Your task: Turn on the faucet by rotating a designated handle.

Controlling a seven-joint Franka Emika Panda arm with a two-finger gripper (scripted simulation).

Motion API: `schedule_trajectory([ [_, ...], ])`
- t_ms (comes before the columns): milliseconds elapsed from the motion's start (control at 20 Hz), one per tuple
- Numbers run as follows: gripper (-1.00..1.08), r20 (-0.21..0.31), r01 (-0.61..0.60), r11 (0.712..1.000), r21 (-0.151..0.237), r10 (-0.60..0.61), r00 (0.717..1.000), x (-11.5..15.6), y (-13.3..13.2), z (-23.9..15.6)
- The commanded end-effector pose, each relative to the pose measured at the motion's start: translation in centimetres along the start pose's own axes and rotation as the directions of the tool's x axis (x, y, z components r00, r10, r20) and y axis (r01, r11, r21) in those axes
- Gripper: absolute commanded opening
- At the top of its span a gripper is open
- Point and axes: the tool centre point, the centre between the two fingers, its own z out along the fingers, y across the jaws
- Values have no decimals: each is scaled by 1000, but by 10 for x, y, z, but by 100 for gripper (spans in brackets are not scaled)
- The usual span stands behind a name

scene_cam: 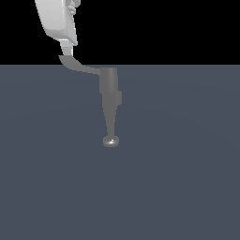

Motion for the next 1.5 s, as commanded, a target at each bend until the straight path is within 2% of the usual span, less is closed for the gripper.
schedule_trajectory([
  [0,-100,-1,1,1000,-6,-1,1000,0,11,1],
  [250,-100,-1,1,1000,-6,-1,1000,0,27,1],
  [350,-100,-1,1,1000,1,-1,1000,0,22,-1],
  [1450,-100,-1,1,1000,-6,-1,1000,62,88,0],
])
